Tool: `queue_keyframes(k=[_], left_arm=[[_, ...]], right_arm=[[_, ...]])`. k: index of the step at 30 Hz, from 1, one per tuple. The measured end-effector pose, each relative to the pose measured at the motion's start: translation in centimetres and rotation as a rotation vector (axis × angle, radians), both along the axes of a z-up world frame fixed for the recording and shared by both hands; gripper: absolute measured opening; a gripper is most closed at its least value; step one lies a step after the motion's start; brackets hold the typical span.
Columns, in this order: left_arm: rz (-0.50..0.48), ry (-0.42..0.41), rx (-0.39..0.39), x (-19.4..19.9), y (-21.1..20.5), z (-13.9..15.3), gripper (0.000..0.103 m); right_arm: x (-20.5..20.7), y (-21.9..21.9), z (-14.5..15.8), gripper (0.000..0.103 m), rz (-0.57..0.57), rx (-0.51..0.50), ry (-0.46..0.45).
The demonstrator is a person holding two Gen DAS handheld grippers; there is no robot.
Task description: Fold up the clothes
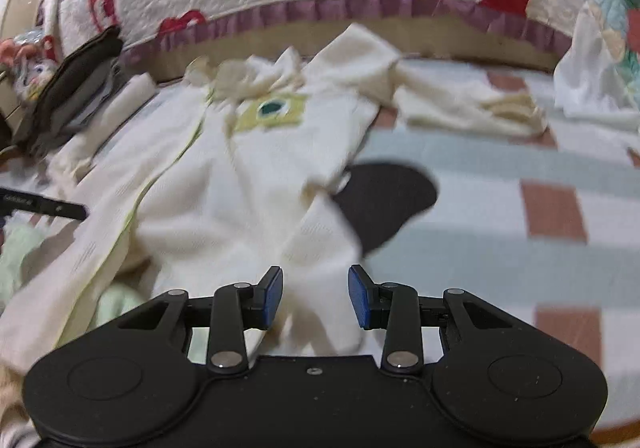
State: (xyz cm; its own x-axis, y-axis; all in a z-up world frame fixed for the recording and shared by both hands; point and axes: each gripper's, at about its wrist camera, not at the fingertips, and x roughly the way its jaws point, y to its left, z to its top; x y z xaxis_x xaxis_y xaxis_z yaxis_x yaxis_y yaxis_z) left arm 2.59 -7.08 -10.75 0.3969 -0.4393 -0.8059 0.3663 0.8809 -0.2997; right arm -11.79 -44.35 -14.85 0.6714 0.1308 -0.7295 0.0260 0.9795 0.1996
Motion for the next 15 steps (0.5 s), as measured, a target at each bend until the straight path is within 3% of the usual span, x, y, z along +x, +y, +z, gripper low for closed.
queue_keyframes(k=[6, 10, 13, 14, 15], left_arm=[[-0.062, -0.136, 0.042, -2.6, -2.3, 1.4, 0.047], [-0.111, -0.218, 0.066, -4.0, -3.7, 2.2, 0.047], [-0.147, -0.275, 0.025, -4.8, -4.2, 3.2, 0.047], [-0.177, -0.313, -0.006, -5.4, -4.4, 3.8, 0.050], [-0.212, -0.357, -0.035, -6.0, -4.5, 4.4, 0.054]], right_arm=[[-1.8, 1.3, -2.6, 0.044, -0.056, -0.092, 0.034], [-1.9, -1.0, -3.4, 0.059, -0.143, 0.023, 0.002], [-1.5, -1.2, -4.0, 0.061, -0.128, 0.072, -0.035], [-1.3, -1.1, -4.2, 0.056, -0.119, 0.088, -0.048], [-1.2, -1.1, -4.3, 0.019, -0.111, 0.103, -0.062]])
